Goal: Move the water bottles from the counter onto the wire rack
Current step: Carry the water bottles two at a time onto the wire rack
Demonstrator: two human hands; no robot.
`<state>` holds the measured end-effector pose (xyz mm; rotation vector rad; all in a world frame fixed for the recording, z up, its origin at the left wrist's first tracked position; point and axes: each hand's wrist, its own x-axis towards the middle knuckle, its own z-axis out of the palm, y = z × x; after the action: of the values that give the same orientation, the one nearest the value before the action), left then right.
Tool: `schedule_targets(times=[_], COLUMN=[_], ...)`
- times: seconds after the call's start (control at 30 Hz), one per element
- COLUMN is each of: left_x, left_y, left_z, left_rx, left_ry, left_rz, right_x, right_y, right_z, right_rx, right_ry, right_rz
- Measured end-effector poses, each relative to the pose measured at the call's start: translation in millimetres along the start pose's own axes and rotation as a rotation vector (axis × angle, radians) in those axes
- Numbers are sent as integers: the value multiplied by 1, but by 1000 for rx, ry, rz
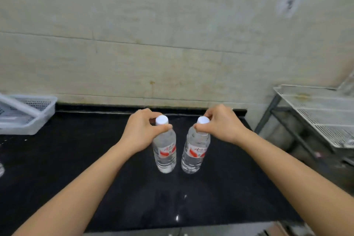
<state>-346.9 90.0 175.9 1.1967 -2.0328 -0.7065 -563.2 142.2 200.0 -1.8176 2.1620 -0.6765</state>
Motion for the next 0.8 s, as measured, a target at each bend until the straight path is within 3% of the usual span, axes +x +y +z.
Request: schedule_targets(times=[0.3,0.63,0.8], left_x=[44,117,168], left_y=[176,327,395], left_z=[123,235,286], left_rx=[-338,-463,-582], left_ry=[-178,-312,-319], left_rz=[93,305,321], right_x=[-56,-60,-35], right_y=[141,271,327], right_z=[-153,-293,-351], right_rx=[-85,-59,-68], right_ry=[301,474,529], right_rz=[152,202,192])
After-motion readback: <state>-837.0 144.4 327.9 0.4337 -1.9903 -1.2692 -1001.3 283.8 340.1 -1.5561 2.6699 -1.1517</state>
